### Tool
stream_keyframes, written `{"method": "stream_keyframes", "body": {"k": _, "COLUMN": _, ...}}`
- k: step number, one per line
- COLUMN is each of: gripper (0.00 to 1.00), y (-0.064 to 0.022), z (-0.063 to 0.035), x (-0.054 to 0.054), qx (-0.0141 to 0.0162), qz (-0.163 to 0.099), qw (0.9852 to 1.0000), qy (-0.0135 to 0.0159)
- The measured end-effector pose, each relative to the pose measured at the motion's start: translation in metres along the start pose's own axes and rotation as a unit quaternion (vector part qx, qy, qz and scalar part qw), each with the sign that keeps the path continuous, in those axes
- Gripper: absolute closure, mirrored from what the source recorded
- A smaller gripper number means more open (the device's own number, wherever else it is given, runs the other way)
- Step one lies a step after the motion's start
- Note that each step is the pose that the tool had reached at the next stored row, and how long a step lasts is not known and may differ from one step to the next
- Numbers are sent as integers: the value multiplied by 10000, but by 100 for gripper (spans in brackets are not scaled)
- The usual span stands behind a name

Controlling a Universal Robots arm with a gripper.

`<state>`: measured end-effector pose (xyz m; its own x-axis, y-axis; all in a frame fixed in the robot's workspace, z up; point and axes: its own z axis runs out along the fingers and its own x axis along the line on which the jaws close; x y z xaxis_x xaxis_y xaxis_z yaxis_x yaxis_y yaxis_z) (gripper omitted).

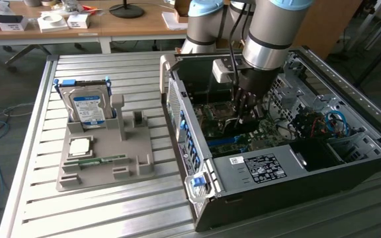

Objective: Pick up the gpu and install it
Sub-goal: 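Insert the gpu into the slot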

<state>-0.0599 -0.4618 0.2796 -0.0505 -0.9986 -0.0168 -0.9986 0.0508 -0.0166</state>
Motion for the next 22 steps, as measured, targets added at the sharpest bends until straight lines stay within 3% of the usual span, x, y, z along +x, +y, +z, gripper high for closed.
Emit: {"method": "stream_keyframes", "body": {"k": 22, "gripper": 74, "y": 62, "z": 65, "x": 3, "qx": 0, "qz": 0, "qw": 10000, "qy": -1}}
